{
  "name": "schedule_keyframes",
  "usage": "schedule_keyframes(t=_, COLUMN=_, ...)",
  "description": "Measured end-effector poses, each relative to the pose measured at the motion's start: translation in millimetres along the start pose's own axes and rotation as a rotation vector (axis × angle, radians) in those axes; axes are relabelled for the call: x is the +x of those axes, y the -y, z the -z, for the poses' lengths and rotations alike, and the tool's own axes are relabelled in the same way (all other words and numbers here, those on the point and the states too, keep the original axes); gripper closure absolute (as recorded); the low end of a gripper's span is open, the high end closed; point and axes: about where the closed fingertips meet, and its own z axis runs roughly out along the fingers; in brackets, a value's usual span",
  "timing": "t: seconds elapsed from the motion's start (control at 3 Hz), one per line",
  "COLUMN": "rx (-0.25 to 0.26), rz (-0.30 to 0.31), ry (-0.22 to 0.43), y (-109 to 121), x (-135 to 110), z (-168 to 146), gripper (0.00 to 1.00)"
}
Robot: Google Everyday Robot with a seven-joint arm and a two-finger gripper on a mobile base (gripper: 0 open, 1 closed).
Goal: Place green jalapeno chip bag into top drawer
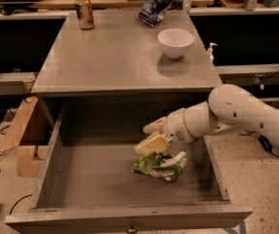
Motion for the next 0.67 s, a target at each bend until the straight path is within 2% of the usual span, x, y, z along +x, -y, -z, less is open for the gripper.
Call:
schedule_keyframes(t=0.33, rx=-0.003, rz=0.001, ry=0.0, y=-0.8, x=-0.4, z=-1.3, gripper=0.0)
schedule_keyframes(t=0.67, rx=-0.012, rz=0.004, ry=0.0, y=-1.7, x=-1.7, z=-1.9, gripper=0.0)
